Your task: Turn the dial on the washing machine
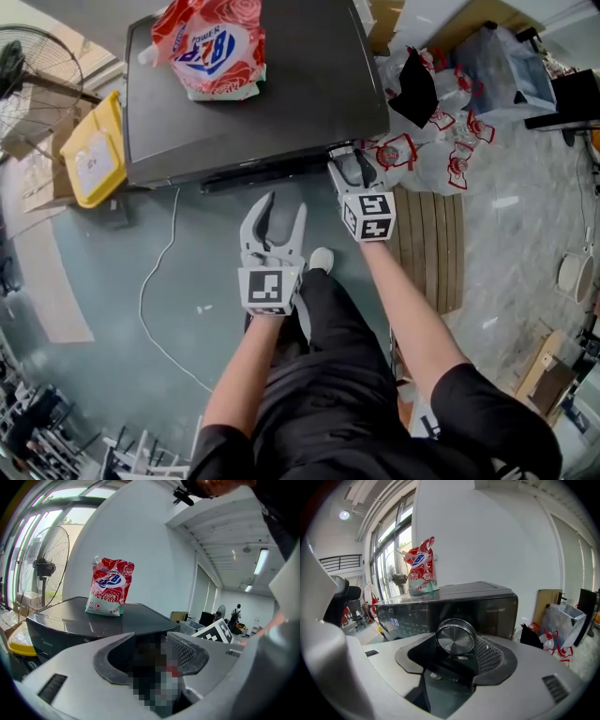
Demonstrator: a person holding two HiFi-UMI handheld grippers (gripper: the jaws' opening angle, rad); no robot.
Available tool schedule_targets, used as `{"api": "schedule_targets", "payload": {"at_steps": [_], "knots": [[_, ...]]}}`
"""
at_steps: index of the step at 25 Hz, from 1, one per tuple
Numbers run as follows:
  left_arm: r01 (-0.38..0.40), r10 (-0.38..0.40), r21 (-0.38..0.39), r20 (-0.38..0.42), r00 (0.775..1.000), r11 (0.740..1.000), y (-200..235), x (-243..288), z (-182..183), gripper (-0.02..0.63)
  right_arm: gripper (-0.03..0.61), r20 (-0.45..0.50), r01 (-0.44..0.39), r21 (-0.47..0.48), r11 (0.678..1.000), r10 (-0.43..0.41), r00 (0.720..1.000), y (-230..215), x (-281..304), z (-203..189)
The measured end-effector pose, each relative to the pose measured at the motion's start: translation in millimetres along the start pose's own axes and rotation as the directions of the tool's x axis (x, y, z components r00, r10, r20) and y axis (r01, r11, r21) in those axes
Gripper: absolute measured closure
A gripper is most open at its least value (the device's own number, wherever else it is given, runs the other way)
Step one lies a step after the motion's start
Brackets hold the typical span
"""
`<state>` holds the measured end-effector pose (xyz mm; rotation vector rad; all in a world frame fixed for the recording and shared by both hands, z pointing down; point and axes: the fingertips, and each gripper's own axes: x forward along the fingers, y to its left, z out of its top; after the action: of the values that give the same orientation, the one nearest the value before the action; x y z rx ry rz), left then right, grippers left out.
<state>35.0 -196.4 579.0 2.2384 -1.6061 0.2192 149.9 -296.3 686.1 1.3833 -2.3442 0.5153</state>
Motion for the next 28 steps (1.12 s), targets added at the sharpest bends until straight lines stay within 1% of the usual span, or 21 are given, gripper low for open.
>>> {"api": "schedule_targets", "payload": {"at_steps": [3, 7, 11, 17, 21, 22, 24, 26, 28], "knots": [[0.005, -0.005, 0.008, -0.006, 1.0, 1.0, -3, 2, -2, 0.428, 0.35, -0.001, -0.005, 0.016, 1.0, 0.005, 1.0, -1, 0, -1], [0.007, -0.006, 0.012, -0.011, 1.0, 1.0, -4, 4, -7, 0.428, 0.35, 0.004, -0.04, 0.138, 0.99, 0.04, 0.999, -3, -1, -3], [0.005, -0.005, 0.011, 0.001, 1.0, 1.0, -5, 6, -5, 0.428, 0.35, 0.021, -0.063, 0.198, 0.978, 0.06, 0.998, -5, -1, -3], [0.002, -0.002, 0.001, 0.004, 1.0, 1.0, -9, 9, -3, 0.428, 0.35, 0.05, -0.101, 0.321, 0.942, 0.089, 0.995, -7, -2, -5], [0.0, 0.0, -0.008, 0.004, 1.0, 1.0, -11, 12, -4, 0.428, 0.35, 0.069, -0.127, 0.396, 0.91, 0.109, 0.992, -8, -1, -5], [0.0, 0.0, -0.01, 0.006, 1.0, 1.0, -11, 13, -4, 0.428, 0.35, 0.07, -0.131, 0.398, 0.908, 0.112, 0.991, -8, -2, -5], [0.0, 0.0, -0.012, 0.009, 1.0, 1.0, -12, 13, -4, 0.428, 0.35, 0.069, -0.128, 0.375, 0.918, 0.11, 0.992, -8, -3, -5], [0.0, 0.0, -0.015, 0.012, 1.0, 1.0, -13, 14, -3, 0.428, 0.349, 0.068, -0.104, 0.315, 0.943, 0.087, 0.994, -9, -6, -2], [-0.001, 0.001, -0.016, 0.012, 1.0, 1.0, -12, 14, -3, 0.428, 0.345, 0.065, -0.065, 0.228, 0.971, 0.052, 0.997, -11, -9, 1]]}}
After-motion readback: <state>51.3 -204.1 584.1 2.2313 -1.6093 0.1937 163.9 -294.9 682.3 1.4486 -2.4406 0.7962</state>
